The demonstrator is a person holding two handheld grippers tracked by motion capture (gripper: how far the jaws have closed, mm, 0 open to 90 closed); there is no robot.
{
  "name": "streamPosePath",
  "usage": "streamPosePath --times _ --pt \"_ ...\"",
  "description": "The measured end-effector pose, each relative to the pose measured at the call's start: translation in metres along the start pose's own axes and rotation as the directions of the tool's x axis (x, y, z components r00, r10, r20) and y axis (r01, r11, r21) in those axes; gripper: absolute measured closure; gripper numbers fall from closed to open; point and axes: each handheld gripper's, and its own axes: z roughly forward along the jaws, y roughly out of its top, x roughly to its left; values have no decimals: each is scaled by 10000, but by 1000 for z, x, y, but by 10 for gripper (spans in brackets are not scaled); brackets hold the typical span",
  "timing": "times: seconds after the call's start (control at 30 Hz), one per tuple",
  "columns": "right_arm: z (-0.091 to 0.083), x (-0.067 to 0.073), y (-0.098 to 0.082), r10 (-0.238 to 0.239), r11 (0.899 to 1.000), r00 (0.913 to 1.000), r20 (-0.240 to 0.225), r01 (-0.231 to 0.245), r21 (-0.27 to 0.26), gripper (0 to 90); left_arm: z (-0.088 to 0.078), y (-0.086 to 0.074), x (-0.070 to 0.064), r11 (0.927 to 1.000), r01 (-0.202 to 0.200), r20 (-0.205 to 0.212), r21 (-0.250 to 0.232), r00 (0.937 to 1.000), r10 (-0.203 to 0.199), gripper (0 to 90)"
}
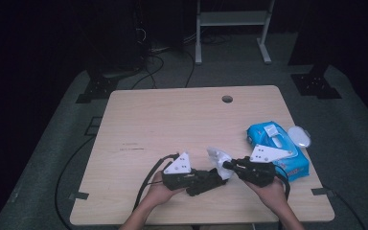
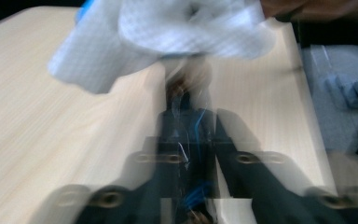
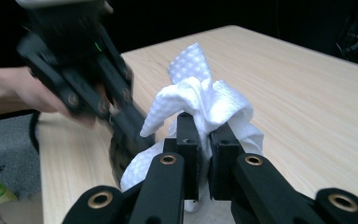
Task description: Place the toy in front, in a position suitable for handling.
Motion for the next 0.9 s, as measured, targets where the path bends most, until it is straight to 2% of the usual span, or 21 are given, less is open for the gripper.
streamPosePath --times 0.03,0.07,0.1,0.13,0.17,0.23,0.3,0.33,0.37,0.43,0.5,0.53,0.6,0.67,0.73,0.83,0.9 --pt "-1 -2 -2 56 10000 10000 15 -57 62 846 1 1 1 9999 -34 49 166 10000 33 890" --pt "0 -3 -4 150 9999 9999 10 -150 86 846 6 2 0 9976 -33 240 685 9997 16 835" --pt "2 -4 -6 154 9997 9999 -28 -154 173 846 11 3 0 9934 46 301 1146 9995 -81 680" --pt "4 -4 -6 165 9996 9999 -30 -164 240 846 19 1 -1 9819 3 144 1896 9999 -31 579" --pt "9 -3 -9 206 9989 9997 -116 -201 417 845 23 -2 -2 9765 -276 36 2139 9996 275 598" --pt "21 -4 -12 37 9964 9999 -97 -28 848 845 27 -7 -1 9747 24 -301 2234 9995 45 622" --pt "30 -8 -14 22 9934 10000 -41 -17 1150 844 24 -10 1 9807 166 -541 1946 9985 -61 618" --pt "33 -11 -15 88 9921 10000 11 -89 1252 844 18 -11 4 9855 338 -625 1663 9978 -237 611" --pt "36 -15 -17 227 9906 9997 90 -237 1350 843 14 -11 6 9869 456 -776 1548 9964 -339 593" --pt "36 -20 -20 430 9895 9989 188 -452 1375 843 4 -15 15 9891 911 -1408 1153 9872 -746 515" --pt "34 -21 -21 478 9897 9982 348 -521 1331 842 -2 -19 24 9825 1513 -1821 1090 9747 -1299 444" --pt "33 -22 -20 531 9908 9977 425 -579 1227 841 -3 -21 28 9774 1856 -1927 1008 9675 -1638 416" --pt "33 -24 -18 593 9929 9964 604 -652 993 841 -4 -26 35 9614 2559 -1914 1011 9533 -2336 384" --pt "35 -25 -15 602 9937 9954 748 -668 895 841 -2 -31 39 9480 2966 -1939 1155 9428 -2713 371" --pt "41 -29 -10 743 9937 9942 771 -804 783 840 -1 -35 41 9377 3239 -2007 1259 9340 -2957 353" --pt "56 -34 -4 648 9909 9936 925 -751 1119 840 0 -39 45 9218 3640 -2030 1335 9204 -3341 324" --pt "66 -39 -4 754 9838 9915 1056 -913 1541 840 1 -42 47 9119 3850 -1986 1419 9136 -3548 310"
